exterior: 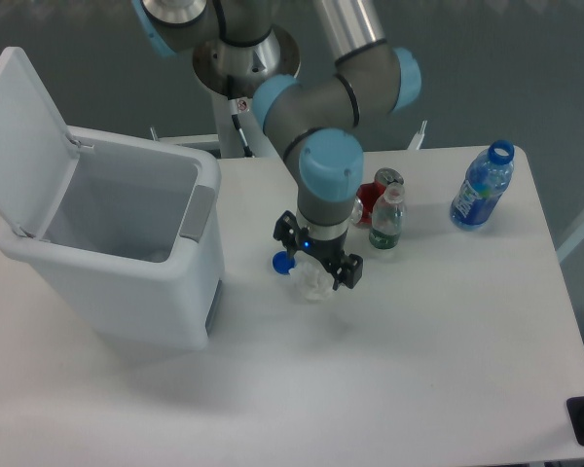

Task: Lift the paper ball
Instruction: 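Lower the open gripper onto the paper ball and close it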

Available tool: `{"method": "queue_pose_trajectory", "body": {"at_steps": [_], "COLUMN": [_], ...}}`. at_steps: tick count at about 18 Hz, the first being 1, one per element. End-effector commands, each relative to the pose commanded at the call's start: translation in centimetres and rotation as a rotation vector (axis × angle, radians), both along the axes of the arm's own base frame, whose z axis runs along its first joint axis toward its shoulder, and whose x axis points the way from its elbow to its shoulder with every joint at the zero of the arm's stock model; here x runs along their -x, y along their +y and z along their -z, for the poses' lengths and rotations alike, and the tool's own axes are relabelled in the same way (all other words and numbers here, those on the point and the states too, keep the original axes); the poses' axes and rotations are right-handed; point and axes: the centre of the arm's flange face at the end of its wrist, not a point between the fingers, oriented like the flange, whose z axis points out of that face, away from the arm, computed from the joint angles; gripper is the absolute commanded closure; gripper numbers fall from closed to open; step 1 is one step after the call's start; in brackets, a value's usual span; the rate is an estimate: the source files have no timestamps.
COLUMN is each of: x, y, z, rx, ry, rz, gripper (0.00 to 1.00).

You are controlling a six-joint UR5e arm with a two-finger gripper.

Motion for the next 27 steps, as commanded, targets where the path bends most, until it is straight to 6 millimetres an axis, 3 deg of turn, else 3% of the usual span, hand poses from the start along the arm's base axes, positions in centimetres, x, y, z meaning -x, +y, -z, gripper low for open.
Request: {"method": "queue_pose_trajectory", "body": {"at_steps": [7, 21, 27], "x": [0.5, 0.8, 0.8], "y": [0.0, 2.1, 2.0], "z": [2.1, 3.3, 3.3], "rx": [0.024, 0.028, 0.029], "ry": [-0.02, -0.021, -0.023], "rz": [-0.009, -0.092, -0.083], "gripper": [0.05, 0.01, 0.06]}}
